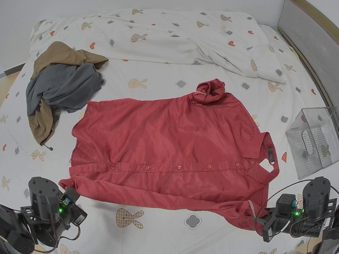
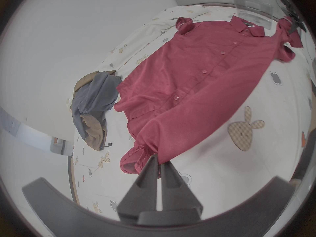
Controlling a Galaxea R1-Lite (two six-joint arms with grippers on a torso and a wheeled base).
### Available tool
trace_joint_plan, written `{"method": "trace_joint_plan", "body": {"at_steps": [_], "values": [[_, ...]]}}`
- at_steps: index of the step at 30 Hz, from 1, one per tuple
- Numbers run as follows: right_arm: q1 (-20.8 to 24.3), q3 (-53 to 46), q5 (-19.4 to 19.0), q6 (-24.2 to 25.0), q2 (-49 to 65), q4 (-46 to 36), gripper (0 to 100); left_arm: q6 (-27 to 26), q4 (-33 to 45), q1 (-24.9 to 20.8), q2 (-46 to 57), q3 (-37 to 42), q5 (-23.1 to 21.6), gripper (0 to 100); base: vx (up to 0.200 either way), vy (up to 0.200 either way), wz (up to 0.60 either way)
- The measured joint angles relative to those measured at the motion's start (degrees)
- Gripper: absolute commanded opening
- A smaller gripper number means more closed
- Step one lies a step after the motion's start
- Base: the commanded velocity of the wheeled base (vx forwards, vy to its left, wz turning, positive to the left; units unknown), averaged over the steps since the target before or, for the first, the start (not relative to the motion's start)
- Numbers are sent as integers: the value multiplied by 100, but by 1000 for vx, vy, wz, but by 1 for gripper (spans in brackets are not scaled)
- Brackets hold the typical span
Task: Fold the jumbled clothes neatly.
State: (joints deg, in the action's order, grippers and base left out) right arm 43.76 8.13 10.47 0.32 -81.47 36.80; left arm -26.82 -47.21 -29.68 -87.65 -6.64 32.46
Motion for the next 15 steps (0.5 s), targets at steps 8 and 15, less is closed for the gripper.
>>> {"method": "trace_joint_plan", "body": {"at_steps": [8, 15], "values": [[502, 93, -133, 135, 716, -1148, 0, 183, 9, -661, 232, 505, 10, 0, 0, 0, 0], [607, 477, -122, 178, 589, -1163, 0, 227, -20, -761, 94, 524, 57, 0, 0, 0, 0]]}}
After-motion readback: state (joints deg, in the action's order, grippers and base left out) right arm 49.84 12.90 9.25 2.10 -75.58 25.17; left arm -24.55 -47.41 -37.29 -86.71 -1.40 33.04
